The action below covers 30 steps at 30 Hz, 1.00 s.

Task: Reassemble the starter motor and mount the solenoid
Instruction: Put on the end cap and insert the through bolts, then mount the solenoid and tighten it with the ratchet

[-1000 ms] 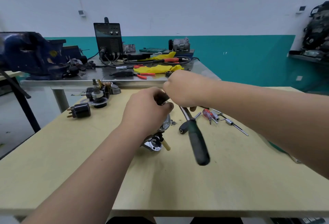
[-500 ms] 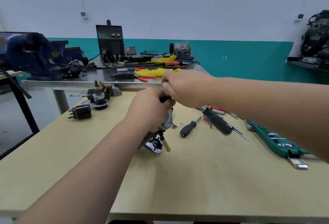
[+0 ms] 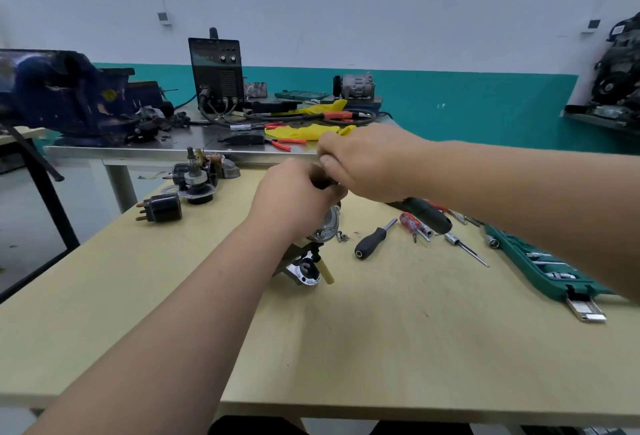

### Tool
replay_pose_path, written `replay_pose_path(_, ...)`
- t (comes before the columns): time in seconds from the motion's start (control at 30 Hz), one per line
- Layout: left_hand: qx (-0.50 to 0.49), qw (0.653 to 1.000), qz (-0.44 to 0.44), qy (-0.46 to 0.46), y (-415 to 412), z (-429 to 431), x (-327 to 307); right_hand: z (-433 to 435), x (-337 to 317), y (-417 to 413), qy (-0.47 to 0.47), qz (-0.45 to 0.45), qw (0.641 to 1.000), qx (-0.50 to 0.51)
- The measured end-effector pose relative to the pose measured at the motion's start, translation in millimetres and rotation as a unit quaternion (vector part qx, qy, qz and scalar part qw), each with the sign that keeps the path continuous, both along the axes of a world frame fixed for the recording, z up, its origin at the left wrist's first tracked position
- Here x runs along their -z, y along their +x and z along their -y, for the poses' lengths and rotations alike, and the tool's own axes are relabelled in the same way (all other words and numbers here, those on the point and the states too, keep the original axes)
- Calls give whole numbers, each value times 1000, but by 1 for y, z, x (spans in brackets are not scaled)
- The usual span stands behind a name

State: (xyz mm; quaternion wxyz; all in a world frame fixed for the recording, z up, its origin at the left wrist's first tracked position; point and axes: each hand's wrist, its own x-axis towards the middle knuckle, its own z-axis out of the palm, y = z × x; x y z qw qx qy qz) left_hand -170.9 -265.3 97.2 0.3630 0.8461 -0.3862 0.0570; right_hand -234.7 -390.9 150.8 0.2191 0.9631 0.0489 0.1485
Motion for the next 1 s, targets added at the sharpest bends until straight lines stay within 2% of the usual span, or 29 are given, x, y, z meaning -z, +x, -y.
replay_pose_path(0.1, -1, 999, -18, -35, -1, 3, 3, -10, 7, 1, -12, 7, 998, 67)
replay_pose_path(0.2, -20, 998, -24, -45, -1, 9, 3, -17, 1, 4, -10, -47, 988, 148)
replay_pose_path(0.33, -62, 997, -20, -44, -3, 17, 4, -17, -2, 13, -35, -97, 976, 190)
replay_pose_path(0.43, -83, 996, -18, -24, -4, 23, 2, -12, -4, 18, 37, -118, 970, 211)
replay_pose_path(0.57, -102, 994, -3, 23, -3, 26, -1, 3, 3, 15, 156, -51, 971, 173)
replay_pose_path(0.67, -75, 996, -36, 11, 6, 22, -2, 26, 9, 3, 267, 38, 952, 144)
replay_pose_path(0.73, -67, 996, -52, 1, 14, 20, -4, 50, 19, -11, 290, 73, 938, 174)
replay_pose_path(0.87, -60, 988, -132, -45, 29, 21, -5, 92, 65, -36, 217, -96, 923, 303)
replay_pose_path(0.93, -56, 985, -148, -75, 38, 20, -4, 104, 92, -44, 221, -175, 912, 299)
replay_pose_path(1.0, -17, 991, -118, -62, 48, 13, 6, 112, 110, -47, 242, -204, 901, 295)
